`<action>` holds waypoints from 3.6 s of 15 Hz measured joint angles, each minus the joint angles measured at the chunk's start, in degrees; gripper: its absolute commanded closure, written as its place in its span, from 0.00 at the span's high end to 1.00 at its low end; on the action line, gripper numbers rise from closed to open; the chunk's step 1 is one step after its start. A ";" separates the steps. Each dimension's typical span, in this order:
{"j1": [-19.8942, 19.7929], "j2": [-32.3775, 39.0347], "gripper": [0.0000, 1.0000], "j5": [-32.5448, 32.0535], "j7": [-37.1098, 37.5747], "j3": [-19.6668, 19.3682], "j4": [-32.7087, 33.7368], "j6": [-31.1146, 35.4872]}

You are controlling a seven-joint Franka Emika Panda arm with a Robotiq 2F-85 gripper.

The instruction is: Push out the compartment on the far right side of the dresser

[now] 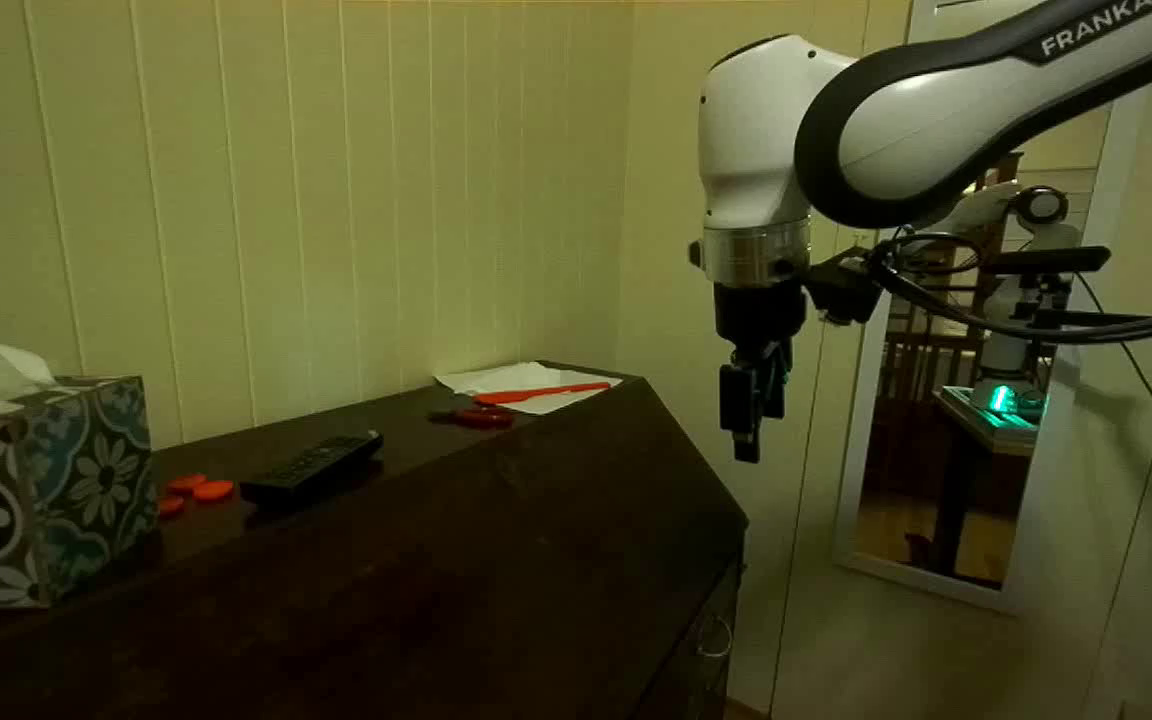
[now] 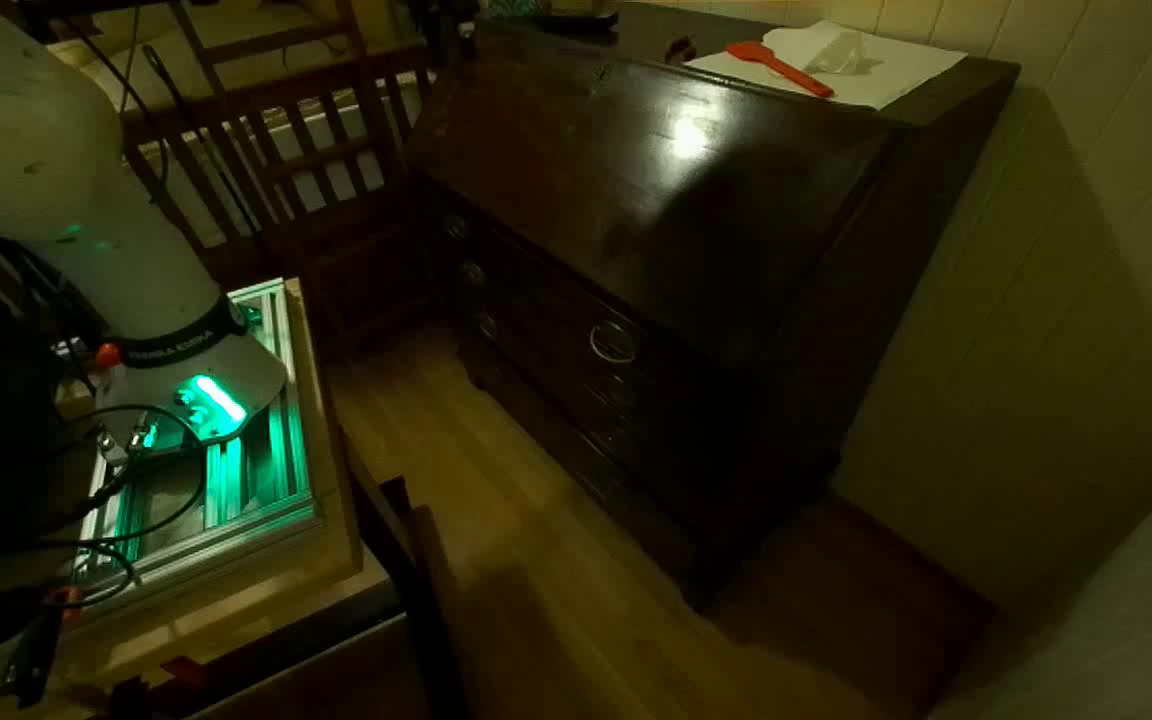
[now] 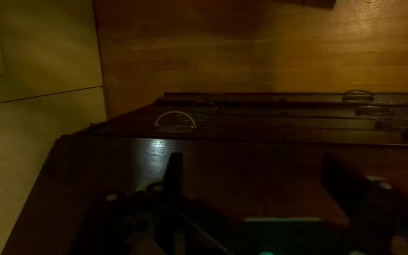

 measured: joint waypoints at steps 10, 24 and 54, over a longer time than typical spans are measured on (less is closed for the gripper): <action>0.51 -0.08 1.00 0.43 -3.44 -6.41 -0.07 1.50; -11.87 11.76 1.00 11.19 -52.50 -41.67 -1.28 27.14; -28.02 45.00 1.00 34.22 -57.73 -23.27 9.31 45.88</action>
